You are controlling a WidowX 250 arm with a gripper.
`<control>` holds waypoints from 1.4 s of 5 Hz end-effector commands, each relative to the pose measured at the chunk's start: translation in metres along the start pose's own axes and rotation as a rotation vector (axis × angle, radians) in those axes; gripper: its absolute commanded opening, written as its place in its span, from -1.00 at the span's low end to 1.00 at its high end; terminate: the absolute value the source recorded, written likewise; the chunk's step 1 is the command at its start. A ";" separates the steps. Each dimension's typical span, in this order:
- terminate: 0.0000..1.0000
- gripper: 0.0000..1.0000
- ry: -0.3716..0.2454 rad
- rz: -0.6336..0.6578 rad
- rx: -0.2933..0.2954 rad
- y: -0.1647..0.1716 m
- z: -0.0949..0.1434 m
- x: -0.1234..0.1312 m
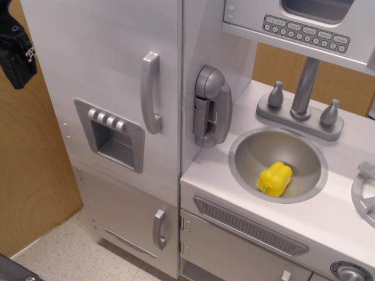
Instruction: Open fridge
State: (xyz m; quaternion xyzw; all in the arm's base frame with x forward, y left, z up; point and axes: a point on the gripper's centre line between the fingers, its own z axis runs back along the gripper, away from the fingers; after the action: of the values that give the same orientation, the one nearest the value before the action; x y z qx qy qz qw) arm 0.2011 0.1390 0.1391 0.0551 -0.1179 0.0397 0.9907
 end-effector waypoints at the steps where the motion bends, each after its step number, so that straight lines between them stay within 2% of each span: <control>1: -1.00 1.00 0.000 0.000 0.000 0.000 0.000 0.000; 2: -1.00 1.00 -0.023 0.016 0.010 -0.019 -0.014 0.029; 4: -1.00 1.00 -0.023 -0.098 0.006 -0.070 -0.045 0.033; 5: -1.00 1.00 -0.039 -0.153 -0.029 -0.082 -0.055 0.041; 7: -1.00 1.00 -0.091 -0.107 -0.012 -0.082 -0.066 0.077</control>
State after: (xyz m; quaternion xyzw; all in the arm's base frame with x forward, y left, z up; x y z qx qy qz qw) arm 0.2934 0.0698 0.0730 0.0505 -0.1384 -0.0130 0.9890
